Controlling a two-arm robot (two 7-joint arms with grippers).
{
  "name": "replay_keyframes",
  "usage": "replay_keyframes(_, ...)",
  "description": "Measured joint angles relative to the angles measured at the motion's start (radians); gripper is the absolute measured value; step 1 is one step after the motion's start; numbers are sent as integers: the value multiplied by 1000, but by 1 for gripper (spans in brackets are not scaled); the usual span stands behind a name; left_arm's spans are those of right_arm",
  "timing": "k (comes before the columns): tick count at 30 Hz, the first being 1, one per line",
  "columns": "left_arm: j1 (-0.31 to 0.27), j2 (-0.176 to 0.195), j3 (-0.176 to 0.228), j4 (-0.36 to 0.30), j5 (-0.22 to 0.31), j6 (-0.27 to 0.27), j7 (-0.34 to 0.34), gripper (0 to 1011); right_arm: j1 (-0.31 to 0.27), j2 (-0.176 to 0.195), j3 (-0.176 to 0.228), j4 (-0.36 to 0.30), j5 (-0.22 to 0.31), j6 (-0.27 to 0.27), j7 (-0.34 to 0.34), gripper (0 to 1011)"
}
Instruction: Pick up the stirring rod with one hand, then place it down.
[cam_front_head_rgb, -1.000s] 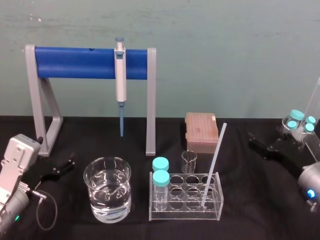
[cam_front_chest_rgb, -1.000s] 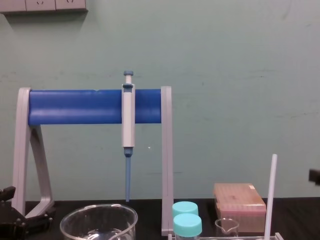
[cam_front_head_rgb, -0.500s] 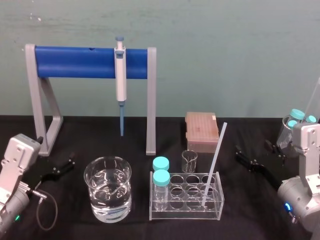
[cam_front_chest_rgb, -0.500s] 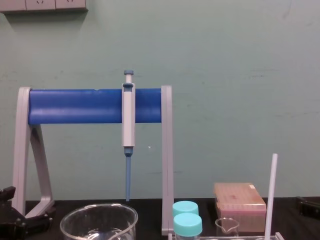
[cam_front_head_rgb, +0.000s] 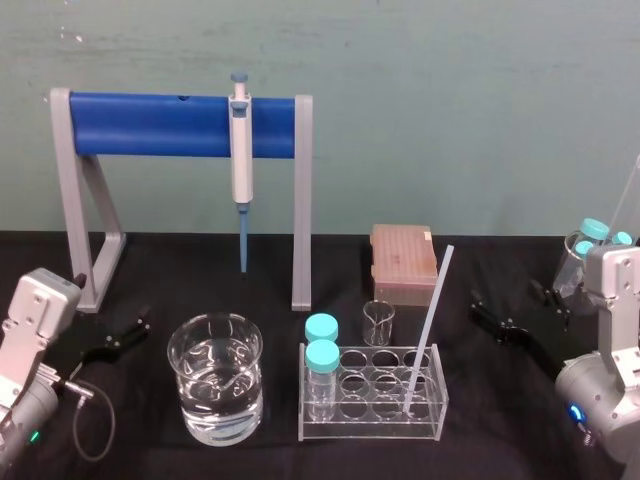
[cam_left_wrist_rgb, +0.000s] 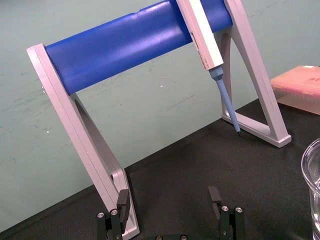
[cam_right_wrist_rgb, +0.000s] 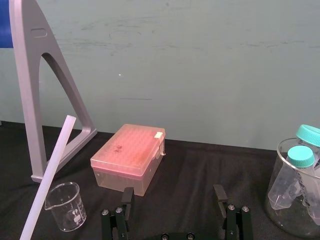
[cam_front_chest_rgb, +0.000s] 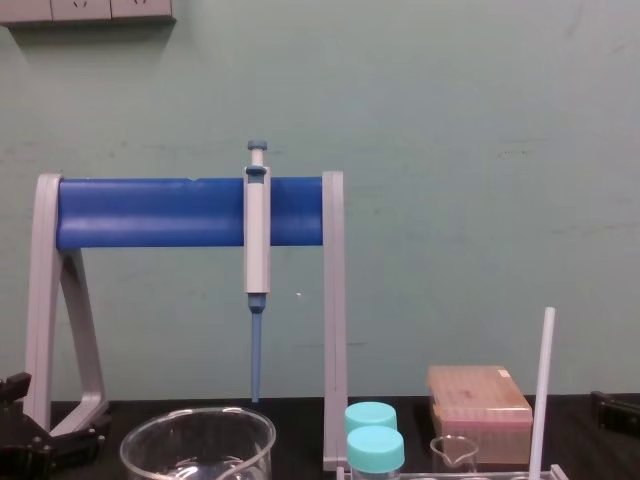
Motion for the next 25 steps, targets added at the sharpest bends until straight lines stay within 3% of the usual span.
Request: replay_keyframes(25, 0, 0, 0, 0, 0, 0, 0, 1005, 1, 1, 0, -1, 3, 1, 4, 1000)
